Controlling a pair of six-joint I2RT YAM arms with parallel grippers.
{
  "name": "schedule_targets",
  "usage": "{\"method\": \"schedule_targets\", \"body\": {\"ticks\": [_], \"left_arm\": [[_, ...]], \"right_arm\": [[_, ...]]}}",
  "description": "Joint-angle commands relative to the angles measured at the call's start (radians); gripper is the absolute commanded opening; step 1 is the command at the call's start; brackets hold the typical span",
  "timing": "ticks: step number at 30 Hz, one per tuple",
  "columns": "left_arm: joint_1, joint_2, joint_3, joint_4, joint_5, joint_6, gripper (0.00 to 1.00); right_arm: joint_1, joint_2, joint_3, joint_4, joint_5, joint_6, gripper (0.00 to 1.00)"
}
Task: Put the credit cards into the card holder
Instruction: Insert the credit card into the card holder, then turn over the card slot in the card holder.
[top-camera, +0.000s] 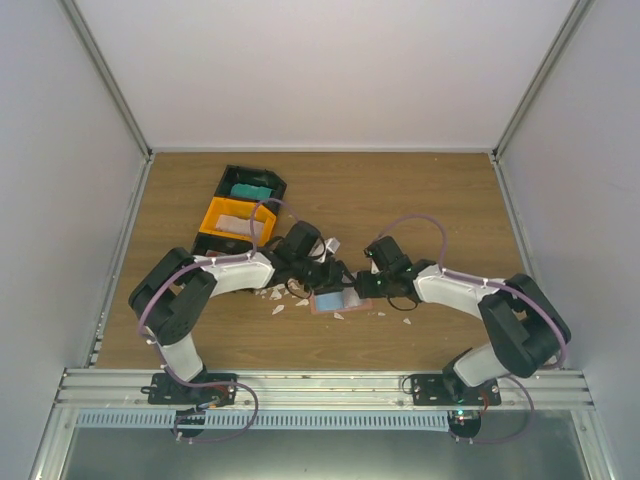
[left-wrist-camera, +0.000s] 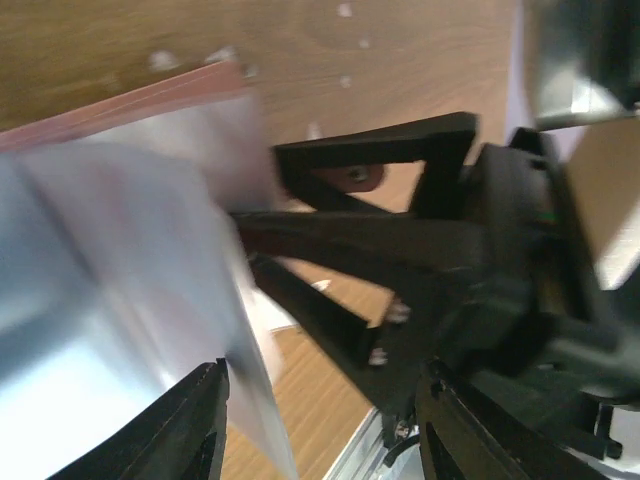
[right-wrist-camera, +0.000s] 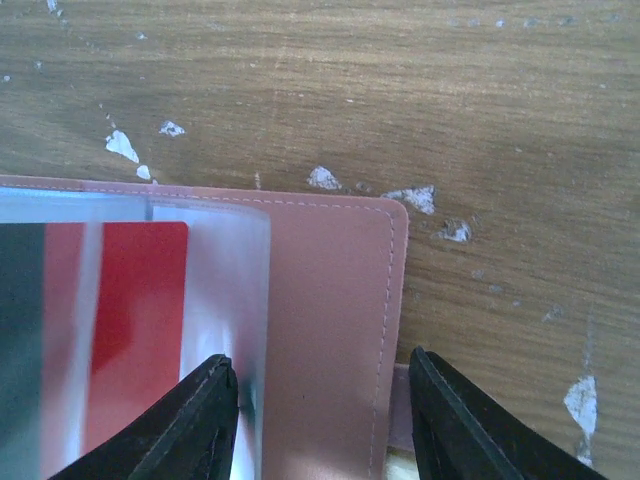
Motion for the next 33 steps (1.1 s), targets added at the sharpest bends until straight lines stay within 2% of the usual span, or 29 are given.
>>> {"method": "schedule_targets", "body": {"ticks": [1, 8, 14, 19, 22, 27, 33], "left_arm": [[-0.029, 0.02, 0.068, 0.048, 0.033, 0.047, 0.55], [-0.05, 0.106, 0.117, 0.043, 0.013, 0.063, 0.55], [-0.059, 0.16, 0.138, 0.067, 0.007, 0.064, 0.55], [-0.071, 0.196, 0.169, 0.082, 0.004, 0.079, 0.54], [-0.073, 0.162, 0.166, 0.067, -0.032, 0.103, 0.53], [-0.072, 0.023, 0.155, -0.056, -0.216, 0.172, 0.55], [-0.048, -0.219, 0.132, -0.262, -0.503, 0.226, 0.66]], "right_arm": [[0.012, -0.044, -0.026, -0.006, 0.042, 0.056, 0.48], [0.012, -0.141, -0.036, -0.066, 0.203, 0.135, 0.48], [0.01, -0.247, -0.036, -0.11, 0.264, 0.138, 0.48], [0.01, -0.299, -0.03, -0.106, 0.205, 0.087, 0.48], [0.01, -0.294, -0.027, -0.094, 0.133, 0.054, 0.45], [0.022, -0.287, -0.001, -0.096, 0.097, 0.025, 0.4], [0.07, -0.241, 0.072, -0.101, 0.074, -0.011, 0.43]]}}
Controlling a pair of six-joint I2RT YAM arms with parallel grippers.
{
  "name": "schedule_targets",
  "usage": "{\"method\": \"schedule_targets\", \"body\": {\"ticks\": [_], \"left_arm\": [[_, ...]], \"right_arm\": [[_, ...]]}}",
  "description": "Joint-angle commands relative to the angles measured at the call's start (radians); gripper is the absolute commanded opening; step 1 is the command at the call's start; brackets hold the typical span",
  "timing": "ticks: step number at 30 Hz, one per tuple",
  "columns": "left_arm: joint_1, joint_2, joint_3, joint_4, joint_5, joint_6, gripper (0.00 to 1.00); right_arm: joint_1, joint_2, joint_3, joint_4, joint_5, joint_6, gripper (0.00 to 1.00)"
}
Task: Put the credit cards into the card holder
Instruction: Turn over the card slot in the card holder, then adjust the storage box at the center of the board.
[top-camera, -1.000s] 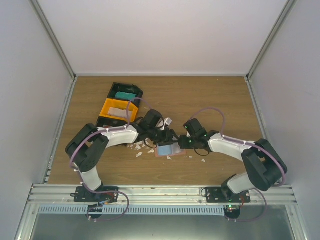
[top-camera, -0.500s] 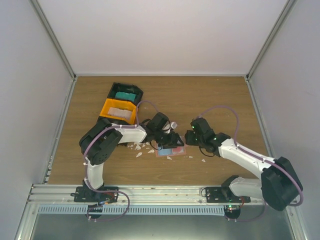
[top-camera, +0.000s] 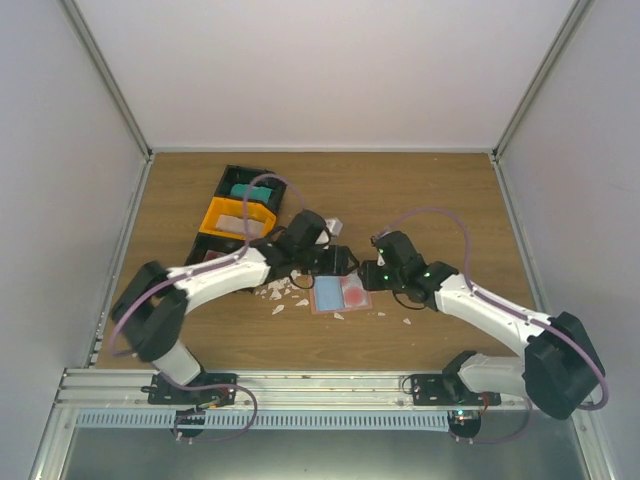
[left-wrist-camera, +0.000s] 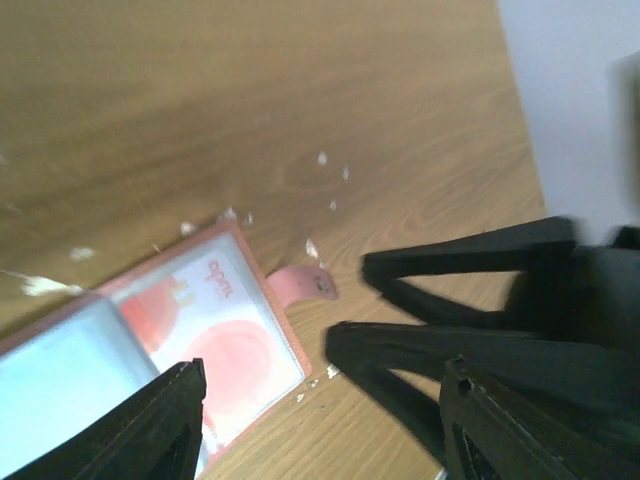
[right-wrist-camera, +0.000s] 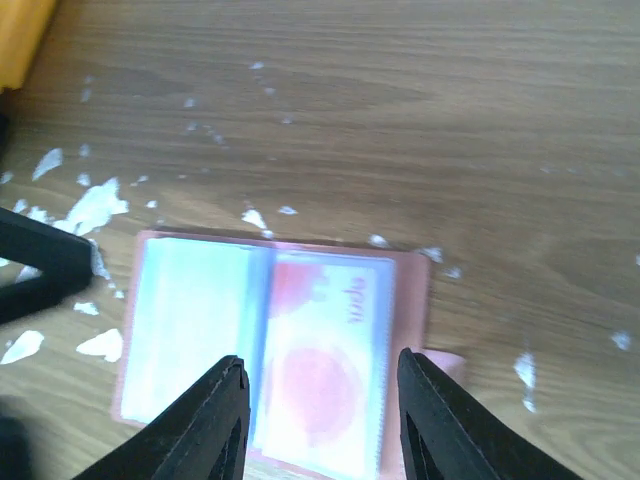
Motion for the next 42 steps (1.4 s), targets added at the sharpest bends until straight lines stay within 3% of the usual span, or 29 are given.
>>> {"method": "schedule_targets", "body": {"ticks": [1, 6, 10, 14, 16, 18, 30, 37, 42], "left_arm": [[0.027, -0.197, -0.015, -0.151, -0.27, 0.074, 0.69], [0.116, -0.332, -0.046, -0.31, -0.365, 0.104, 0.77], [0.212, -0.355, -0.066, -0.432, -0.416, 0.109, 0.79], [0.282, -0.326, -0.113, -0.465, -0.426, 0.139, 0.69], [0.295, -0.301, -0.115, -0.476, -0.441, 0.155, 0.59], [0.3, -0.271, -0.104, -0.49, -0.467, 0.165, 0.57], [0.316, -0.111, -0.046, -0.529, -0.542, 0.21, 0.6], [0.316, -0.157, -0.034, -0.506, -0.469, 0.242, 0.58], [0.323, -0.184, -0.018, -0.519, -0.523, 0.233, 0.6]], "right_arm": [[0.047, 0.052, 0.075, 0.004, -0.025, -0.043, 0.43], [0.092, 0.132, 0.121, 0.04, -0.037, -0.037, 0.44], [0.127, 0.2, 0.157, 0.063, -0.043, -0.03, 0.45], [0.151, 0.253, 0.177, 0.077, -0.051, -0.022, 0.45], [0.159, 0.268, 0.178, 0.079, -0.052, -0.02, 0.45], [0.163, 0.279, 0.172, 0.084, -0.054, -0.015, 0.45], [0.17, 0.3, 0.142, 0.103, -0.063, -0.002, 0.45], [0.17, 0.309, 0.147, 0.104, -0.064, -0.003, 0.45], [0.171, 0.312, 0.149, 0.106, -0.065, -0.002, 0.45]]}}
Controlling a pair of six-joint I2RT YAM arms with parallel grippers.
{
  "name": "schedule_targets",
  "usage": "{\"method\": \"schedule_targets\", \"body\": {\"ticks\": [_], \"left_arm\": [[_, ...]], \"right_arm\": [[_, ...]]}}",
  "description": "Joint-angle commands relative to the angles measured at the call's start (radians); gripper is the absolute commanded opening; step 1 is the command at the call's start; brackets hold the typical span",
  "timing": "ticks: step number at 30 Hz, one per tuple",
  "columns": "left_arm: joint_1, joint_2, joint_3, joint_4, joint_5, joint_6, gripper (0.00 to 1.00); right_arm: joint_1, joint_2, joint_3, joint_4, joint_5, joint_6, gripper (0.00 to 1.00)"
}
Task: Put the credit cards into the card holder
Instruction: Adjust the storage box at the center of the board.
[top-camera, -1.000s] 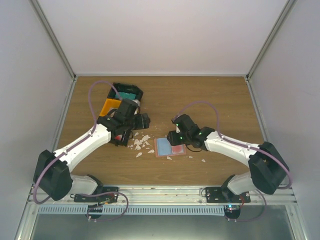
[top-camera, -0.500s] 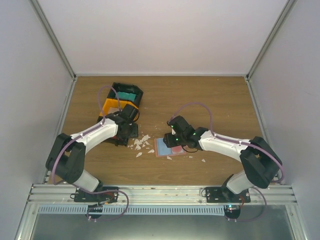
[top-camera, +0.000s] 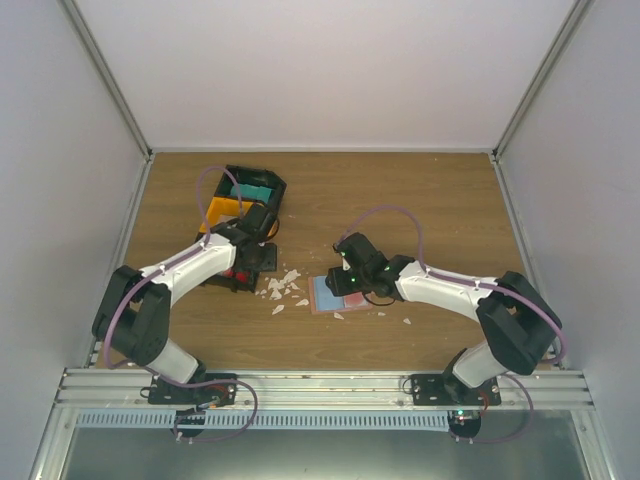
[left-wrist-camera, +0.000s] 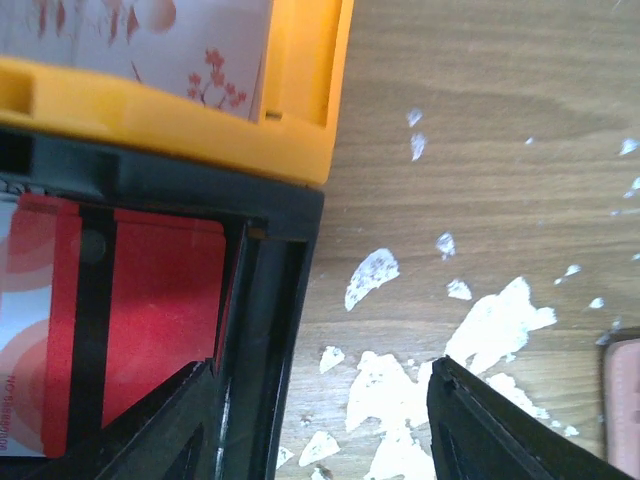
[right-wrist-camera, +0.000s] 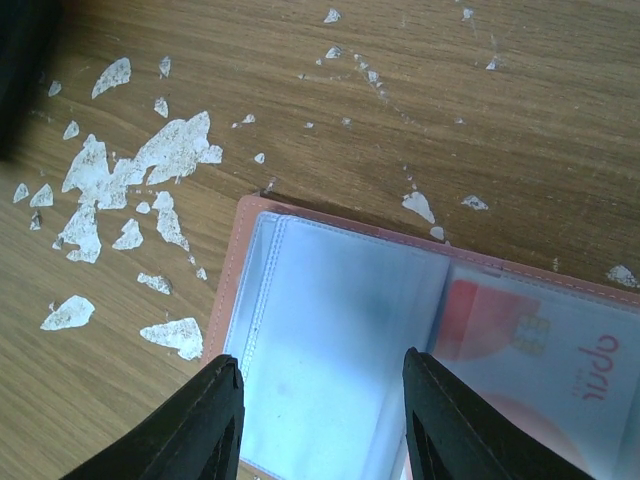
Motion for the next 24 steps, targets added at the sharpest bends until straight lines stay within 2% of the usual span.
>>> {"method": "schedule_targets", "body": {"ticks": [1, 9, 13, 17, 24], "left_arm": [[0.019, -0.047, 0.041, 0.001, -0.05, -0.006, 0.59], [0.132, -0.034, 0.006, 0.03, -0.035, 0.005, 0.48], [0.196, -0.006, -0.019, 0.047, -0.012, 0.03, 0.5], [0.261, 0.043, -0.033, 0.081, 0.08, 0.067, 0.53], [0.295, 0.119, -0.02, 0.12, 0.194, 0.09, 0.54]], "right_arm": [[0.009, 0.007, -0.004, 0.018, -0.003, 0.007, 0.45], [0.009, 0.014, -0.004, 0.035, -0.019, 0.0, 0.45], [0.012, 0.03, 0.008, 0.045, -0.026, -0.012, 0.45], [0.014, 0.056, 0.014, 0.06, -0.038, -0.023, 0.45], [0.017, 0.098, 0.029, 0.085, -0.066, -0.043, 0.45]]}}
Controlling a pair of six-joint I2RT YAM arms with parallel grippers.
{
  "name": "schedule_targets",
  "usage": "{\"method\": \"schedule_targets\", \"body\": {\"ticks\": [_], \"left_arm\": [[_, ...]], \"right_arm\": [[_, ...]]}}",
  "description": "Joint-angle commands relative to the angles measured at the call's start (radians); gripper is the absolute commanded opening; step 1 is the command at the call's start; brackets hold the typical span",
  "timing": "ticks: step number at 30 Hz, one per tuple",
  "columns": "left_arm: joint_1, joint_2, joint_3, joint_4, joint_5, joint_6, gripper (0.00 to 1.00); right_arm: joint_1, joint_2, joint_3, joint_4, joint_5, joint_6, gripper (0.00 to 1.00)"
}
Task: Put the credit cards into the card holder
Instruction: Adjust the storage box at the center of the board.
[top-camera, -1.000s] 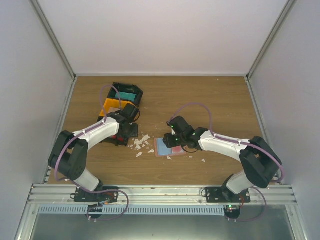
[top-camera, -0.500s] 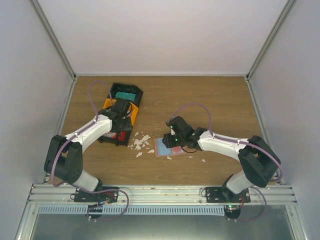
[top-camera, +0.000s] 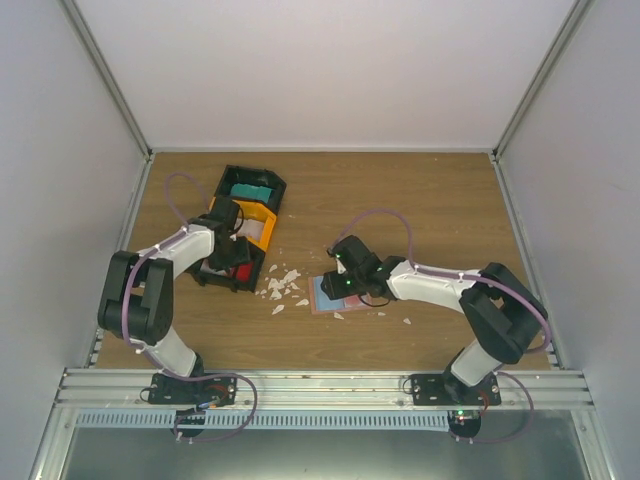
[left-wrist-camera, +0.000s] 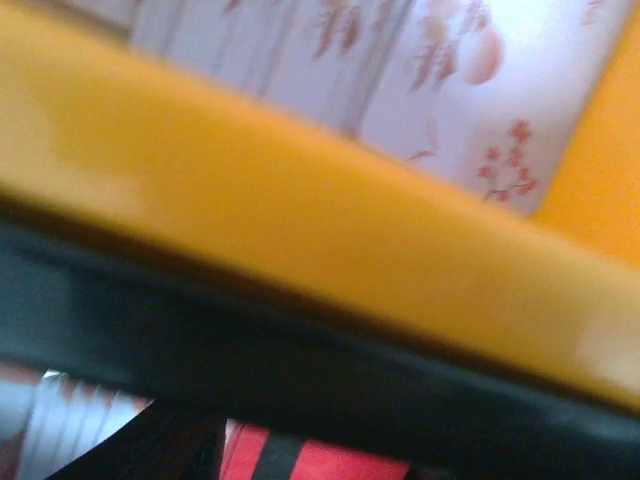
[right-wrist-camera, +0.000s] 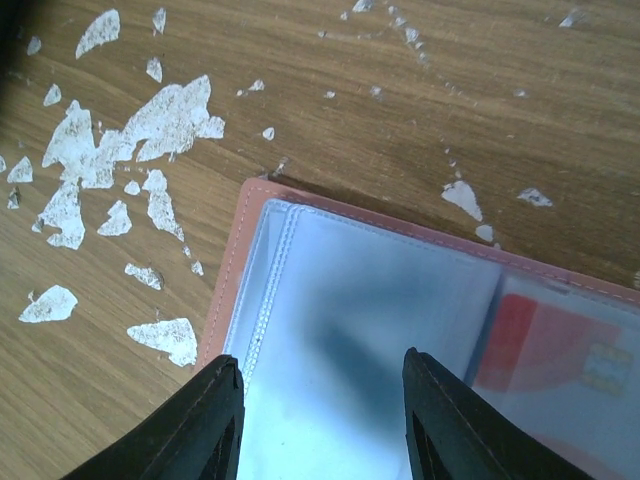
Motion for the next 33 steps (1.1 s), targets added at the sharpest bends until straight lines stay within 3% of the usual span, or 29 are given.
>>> {"method": "schedule_targets", "body": {"ticks": [1, 4, 11, 18, 33], "left_arm": [[0.013, 0.049, 0.012, 0.058, 0.102, 0.035, 0.55], [0.015, 0.078, 0.03, 0.048, 0.122, 0.042, 0.54], [0.014, 0.038, 0.011, 0.068, 0.232, 0.039, 0.39], [0.013, -0.053, -0.049, 0.099, 0.366, 0.018, 0.37], [0.012, -0.099, -0.067, 0.127, 0.462, -0.005, 0.34]], "right_arm": [[0.013, 0.029, 0.031, 0.036, -0.022, -0.026, 0.45], [0.017, 0.043, 0.038, 0.039, -0.027, -0.032, 0.45], [0.019, 0.053, 0.042, 0.045, -0.034, -0.031, 0.45], [0.028, 0.06, 0.049, 0.045, -0.034, -0.026, 0.45], [0.064, 0.132, 0.104, 0.065, -0.049, -0.05, 0.44]]}}
